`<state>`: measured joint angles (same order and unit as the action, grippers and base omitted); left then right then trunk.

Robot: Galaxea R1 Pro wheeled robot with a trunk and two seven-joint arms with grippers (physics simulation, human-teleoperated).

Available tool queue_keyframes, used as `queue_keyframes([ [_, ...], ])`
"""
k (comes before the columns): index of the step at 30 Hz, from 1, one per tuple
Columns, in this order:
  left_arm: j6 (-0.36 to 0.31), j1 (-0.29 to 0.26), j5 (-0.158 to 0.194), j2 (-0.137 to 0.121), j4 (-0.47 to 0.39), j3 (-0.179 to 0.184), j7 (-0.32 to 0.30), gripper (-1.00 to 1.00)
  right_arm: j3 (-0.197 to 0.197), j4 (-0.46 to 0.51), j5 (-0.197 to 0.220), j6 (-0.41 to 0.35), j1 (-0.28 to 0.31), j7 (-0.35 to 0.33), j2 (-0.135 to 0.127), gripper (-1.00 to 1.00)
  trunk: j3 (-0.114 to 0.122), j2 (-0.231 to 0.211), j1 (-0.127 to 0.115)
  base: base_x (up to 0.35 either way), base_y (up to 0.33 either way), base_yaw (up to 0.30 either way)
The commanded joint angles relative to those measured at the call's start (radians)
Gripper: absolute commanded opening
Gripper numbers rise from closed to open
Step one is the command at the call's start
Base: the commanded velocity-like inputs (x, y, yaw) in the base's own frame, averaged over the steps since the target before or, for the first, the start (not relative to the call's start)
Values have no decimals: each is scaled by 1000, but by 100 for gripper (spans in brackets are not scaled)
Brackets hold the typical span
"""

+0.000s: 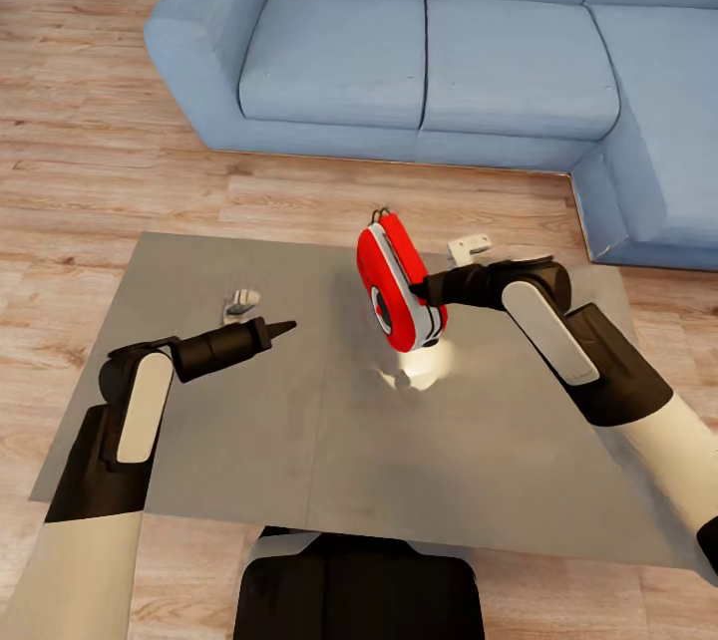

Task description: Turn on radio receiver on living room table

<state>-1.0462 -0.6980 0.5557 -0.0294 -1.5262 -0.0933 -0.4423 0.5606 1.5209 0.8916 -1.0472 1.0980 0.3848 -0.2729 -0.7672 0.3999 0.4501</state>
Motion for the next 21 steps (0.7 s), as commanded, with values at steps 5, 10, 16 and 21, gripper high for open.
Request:
queue_keyframes([
  [5, 0, 0, -6, 45, 3, 5, 3, -100, 109, 13, 1, 0, -1, -2, 3, -100, 0, 0, 0, 0, 0, 0],
  [10, -1, 0, -7, 57, 7, 34, 4, -100, 141, 30, 9, 0, -1, -65, -4, -100, 0, 0, 0, 0, 0, 0],
  [16, 0, 0, -5, 58, 24, 153, 45, -100, 145, 38, 5, 0, -1, -115, -6, -100, 0, 0, 0, 0, 0, 0],
  [21, 1, 0, -5, 58, 26, 158, 51, -100, 144, 38, 0, 0, -1, -116, -6, -100, 0, 0, 0, 0, 0, 0],
])
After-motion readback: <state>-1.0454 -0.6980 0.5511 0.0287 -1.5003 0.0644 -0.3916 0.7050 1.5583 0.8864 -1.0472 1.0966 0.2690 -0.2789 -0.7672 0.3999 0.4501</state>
